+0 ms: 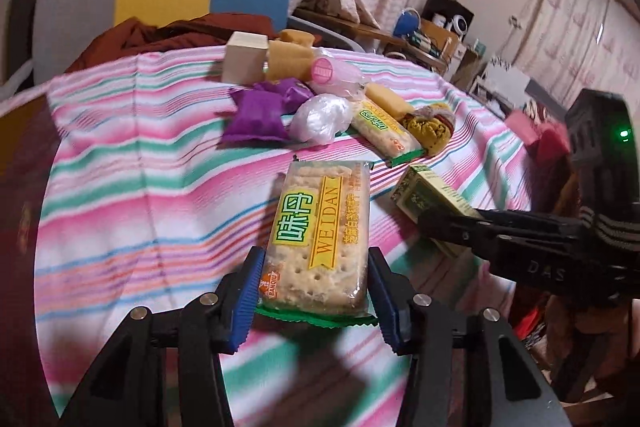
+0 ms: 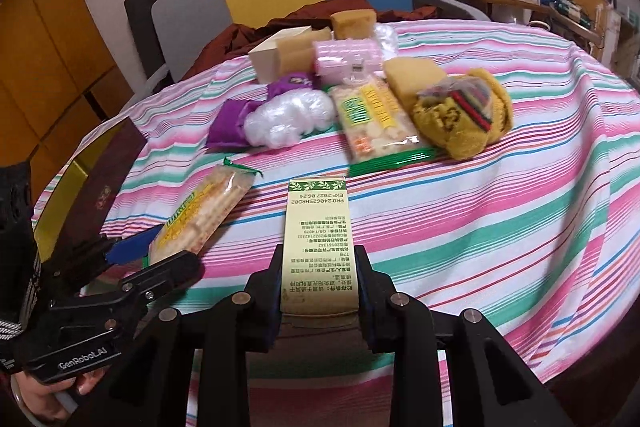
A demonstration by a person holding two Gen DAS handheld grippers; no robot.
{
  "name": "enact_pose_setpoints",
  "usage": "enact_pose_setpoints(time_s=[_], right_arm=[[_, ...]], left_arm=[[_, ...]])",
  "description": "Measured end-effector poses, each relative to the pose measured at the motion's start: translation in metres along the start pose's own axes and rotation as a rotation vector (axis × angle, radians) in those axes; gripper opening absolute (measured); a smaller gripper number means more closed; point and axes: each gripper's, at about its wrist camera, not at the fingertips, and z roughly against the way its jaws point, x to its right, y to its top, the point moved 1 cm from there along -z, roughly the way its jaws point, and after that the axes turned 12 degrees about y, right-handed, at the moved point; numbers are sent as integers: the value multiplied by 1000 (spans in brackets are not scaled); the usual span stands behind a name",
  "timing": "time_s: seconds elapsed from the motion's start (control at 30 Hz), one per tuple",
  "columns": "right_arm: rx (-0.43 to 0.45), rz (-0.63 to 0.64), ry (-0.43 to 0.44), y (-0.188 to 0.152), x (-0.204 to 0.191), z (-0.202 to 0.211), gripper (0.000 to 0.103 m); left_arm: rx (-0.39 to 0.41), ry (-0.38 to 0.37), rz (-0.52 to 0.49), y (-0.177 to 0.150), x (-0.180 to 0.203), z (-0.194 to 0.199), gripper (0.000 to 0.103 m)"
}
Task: Organize objects
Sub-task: 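Carry the carton and cracker pack to the gold tray and release both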
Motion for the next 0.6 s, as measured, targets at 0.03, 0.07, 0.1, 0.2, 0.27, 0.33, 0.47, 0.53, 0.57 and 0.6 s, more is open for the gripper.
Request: enact_pose_setpoints(time_s=[0.03, 0.07, 0.1, 0.2, 0.27, 0.33, 0.47, 0.53, 0.57, 0.6], right_arm=[[-4, 0, 4, 0, -2, -1, 31], [-9, 1, 9, 0, -5, -1, 31], [-15, 7, 15, -1, -9, -2, 31], [-28, 15, 29, -2, -20, -4, 31], [-31, 21, 47, -2, -28, -4, 31], [-31, 35, 50, -1, -36, -4, 31], [-23, 42, 74, 0, -51, -1, 31], [-18, 73, 82, 1, -64, 0, 31], [-15, 85, 93, 2, -72, 1, 31], [-12, 93, 102, 3, -78, 1, 31]], left_arm=[[5, -5, 14, -4, -3, 5, 51], [9, -11, 21, -6, -5, 9, 51], [19, -22, 29, -10, -7, 15, 51], [47, -31, 46, -14, -12, 30, 51], [63, -22, 61, -16, -17, 40, 51], [78, -18, 81, -18, -24, 50, 51], [128, -1, 116, -20, -39, 73, 51], [158, 15, 124, -20, -46, 86, 51], [171, 28, 130, -20, -51, 93, 51], [182, 41, 139, -20, -57, 99, 51]])
